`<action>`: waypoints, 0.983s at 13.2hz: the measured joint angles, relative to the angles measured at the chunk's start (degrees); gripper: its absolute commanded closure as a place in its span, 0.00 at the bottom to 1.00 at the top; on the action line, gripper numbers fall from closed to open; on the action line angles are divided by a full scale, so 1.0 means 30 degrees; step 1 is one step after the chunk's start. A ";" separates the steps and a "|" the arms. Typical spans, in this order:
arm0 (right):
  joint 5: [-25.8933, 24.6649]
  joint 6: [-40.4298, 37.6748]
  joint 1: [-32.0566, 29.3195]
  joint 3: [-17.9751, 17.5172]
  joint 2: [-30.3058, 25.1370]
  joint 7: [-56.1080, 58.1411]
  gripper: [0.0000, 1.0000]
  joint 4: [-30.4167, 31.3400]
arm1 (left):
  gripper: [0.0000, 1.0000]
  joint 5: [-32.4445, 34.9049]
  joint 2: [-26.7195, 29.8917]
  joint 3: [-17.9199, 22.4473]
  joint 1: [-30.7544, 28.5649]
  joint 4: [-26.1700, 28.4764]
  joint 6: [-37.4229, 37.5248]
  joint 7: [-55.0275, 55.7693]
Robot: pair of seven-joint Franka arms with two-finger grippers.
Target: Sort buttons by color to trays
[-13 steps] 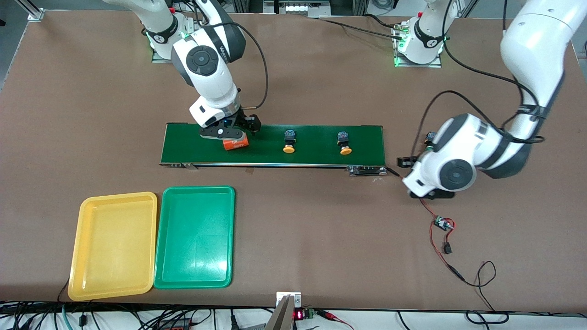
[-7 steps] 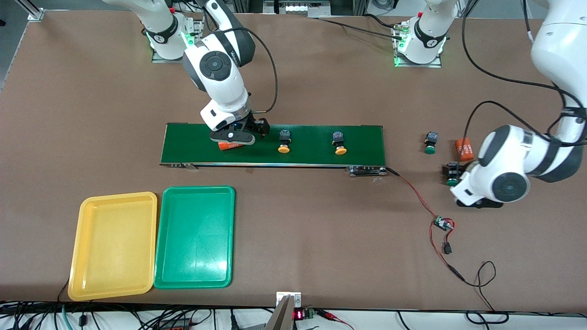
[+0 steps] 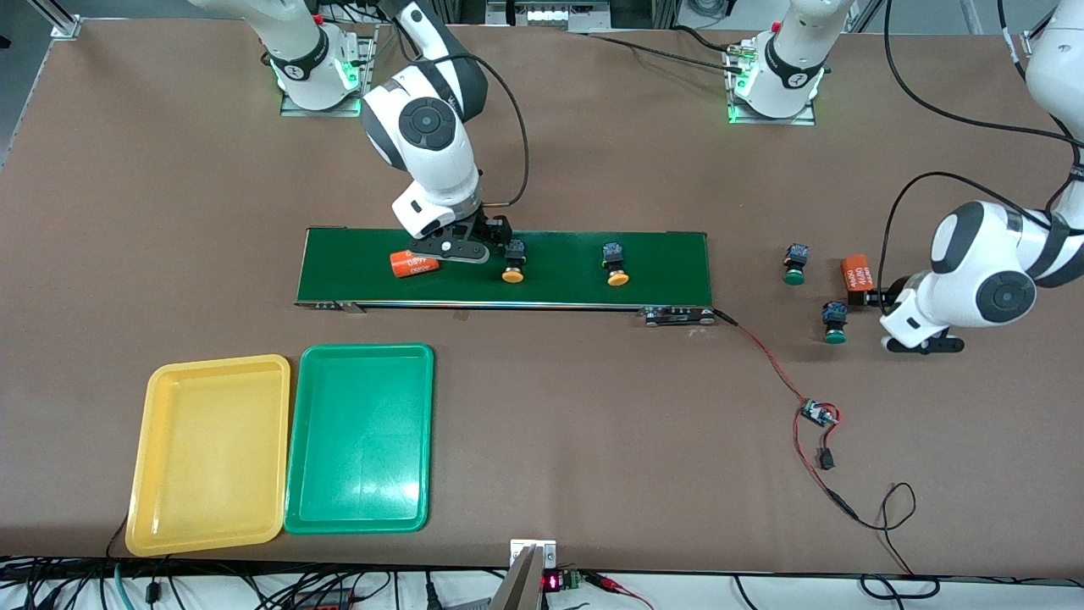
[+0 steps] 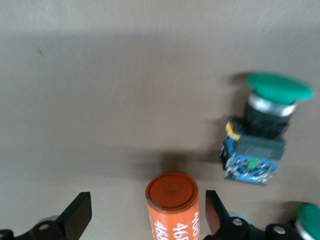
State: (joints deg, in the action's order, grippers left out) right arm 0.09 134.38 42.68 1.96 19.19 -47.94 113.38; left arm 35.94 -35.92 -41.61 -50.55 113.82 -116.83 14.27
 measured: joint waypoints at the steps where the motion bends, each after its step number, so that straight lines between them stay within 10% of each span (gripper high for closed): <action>1: -0.0026 0.0000 0.0012 0.0001 0.0129 -0.0241 0.00 -0.0163 | 0.00 0.0000 0.0143 -0.0067 -0.0364 0.0646 -0.0361 -0.0003; 4: -0.0029 0.0000 0.0102 0.0000 0.0395 -0.0583 0.00 -0.0444 | 0.04 0.0000 0.0174 -0.0522 -0.1220 0.1621 -0.0809 -0.0003; 8: -0.0032 0.0000 0.0122 0.0001 0.0456 -0.1565 0.00 -0.0504 | 0.67 0.0000 0.0169 -0.0693 -0.1553 0.1942 -0.0827 -0.0004; 13: -0.0052 0.0035 0.0466 0.0000 0.1116 -0.1685 0.00 -0.0655 | 0.78 0.0000 0.0186 -0.2312 -0.1658 0.1259 -0.0478 -0.1079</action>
State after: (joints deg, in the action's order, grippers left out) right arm -0.07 134.49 44.08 1.96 22.54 -53.00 111.42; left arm 35.94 -35.36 -48.55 -55.52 117.60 -118.26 11.03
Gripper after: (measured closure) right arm 0.000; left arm 0.502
